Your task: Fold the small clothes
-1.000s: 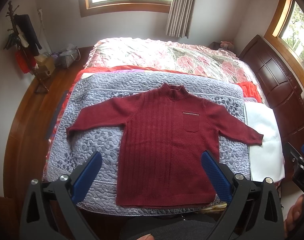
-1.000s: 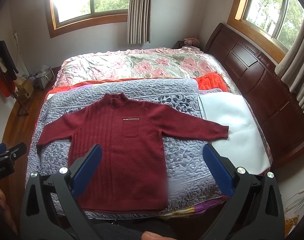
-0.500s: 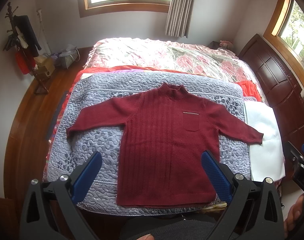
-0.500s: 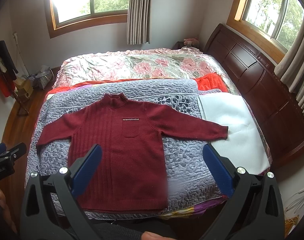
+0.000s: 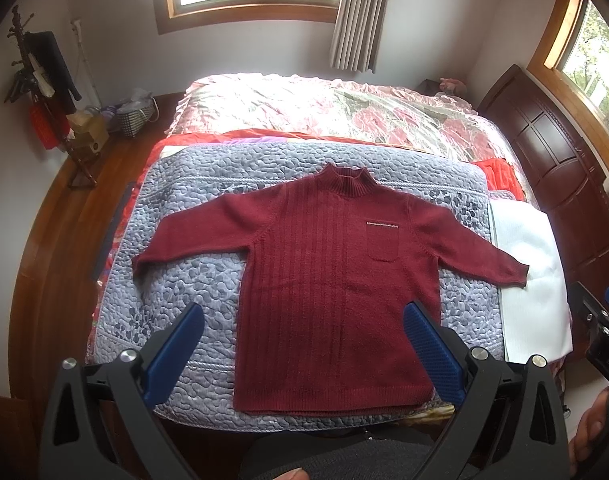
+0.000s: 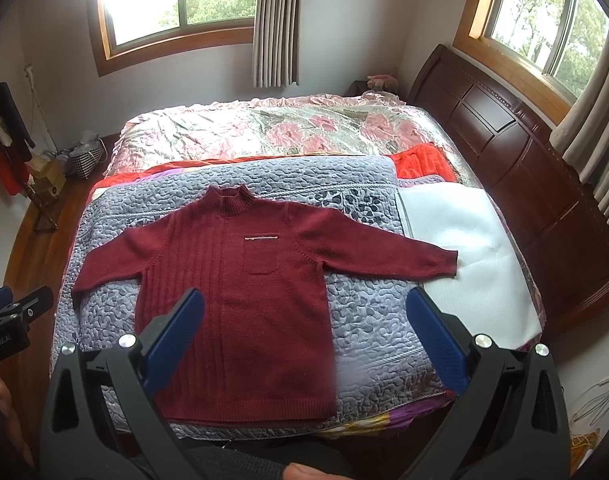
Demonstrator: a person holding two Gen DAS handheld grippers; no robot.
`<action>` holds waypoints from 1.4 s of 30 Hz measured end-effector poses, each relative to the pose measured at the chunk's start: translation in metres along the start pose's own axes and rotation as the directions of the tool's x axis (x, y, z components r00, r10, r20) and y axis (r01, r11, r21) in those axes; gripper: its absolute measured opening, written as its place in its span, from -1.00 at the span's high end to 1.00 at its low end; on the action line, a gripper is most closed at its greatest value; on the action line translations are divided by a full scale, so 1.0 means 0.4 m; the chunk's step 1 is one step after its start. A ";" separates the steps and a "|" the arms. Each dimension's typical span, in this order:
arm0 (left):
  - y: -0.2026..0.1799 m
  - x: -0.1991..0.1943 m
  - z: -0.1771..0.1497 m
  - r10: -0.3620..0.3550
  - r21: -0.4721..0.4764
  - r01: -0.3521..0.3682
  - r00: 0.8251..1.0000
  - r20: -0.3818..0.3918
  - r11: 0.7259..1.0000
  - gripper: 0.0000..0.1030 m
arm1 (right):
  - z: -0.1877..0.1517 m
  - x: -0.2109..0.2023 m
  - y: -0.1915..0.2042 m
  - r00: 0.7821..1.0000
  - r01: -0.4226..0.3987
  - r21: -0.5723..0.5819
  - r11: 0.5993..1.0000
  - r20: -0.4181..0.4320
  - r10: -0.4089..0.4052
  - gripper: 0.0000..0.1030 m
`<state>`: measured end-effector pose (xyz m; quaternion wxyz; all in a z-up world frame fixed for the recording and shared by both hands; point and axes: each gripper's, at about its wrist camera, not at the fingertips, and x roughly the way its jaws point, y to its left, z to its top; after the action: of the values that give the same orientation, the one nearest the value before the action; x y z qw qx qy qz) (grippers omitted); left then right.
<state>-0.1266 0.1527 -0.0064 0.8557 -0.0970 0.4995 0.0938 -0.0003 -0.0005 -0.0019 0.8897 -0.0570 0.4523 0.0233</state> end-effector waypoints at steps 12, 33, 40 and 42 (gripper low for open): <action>-0.035 0.096 0.013 -0.130 0.052 0.126 0.988 0.087 0.991 -0.93 | -0.002 0.119 -0.073 0.984 -0.164 0.032 0.986 0.077 0.161 -0.94; -0.227 0.463 0.113 -0.237 -0.051 0.232 0.965 -0.112 0.971 -0.93 | -0.270 0.901 -0.947 0.926 -0.227 0.922 0.313 0.104 0.364 0.12; -0.329 0.556 0.084 -0.291 -0.087 0.278 0.907 -0.303 0.957 -0.93 | -0.361 1.128 -1.128 0.945 -0.187 0.979 0.080 0.157 0.285 0.19; -0.350 0.565 0.081 -0.288 -0.080 0.277 0.905 -0.312 0.957 -0.93 | -0.369 1.168 -1.147 0.950 -0.178 0.982 0.060 0.155 0.272 0.19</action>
<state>0.0458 0.0405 -0.1779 0.7658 -0.1965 0.6110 -0.0399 0.1997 -0.4786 -0.4285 0.6655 0.6218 0.3849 -0.1494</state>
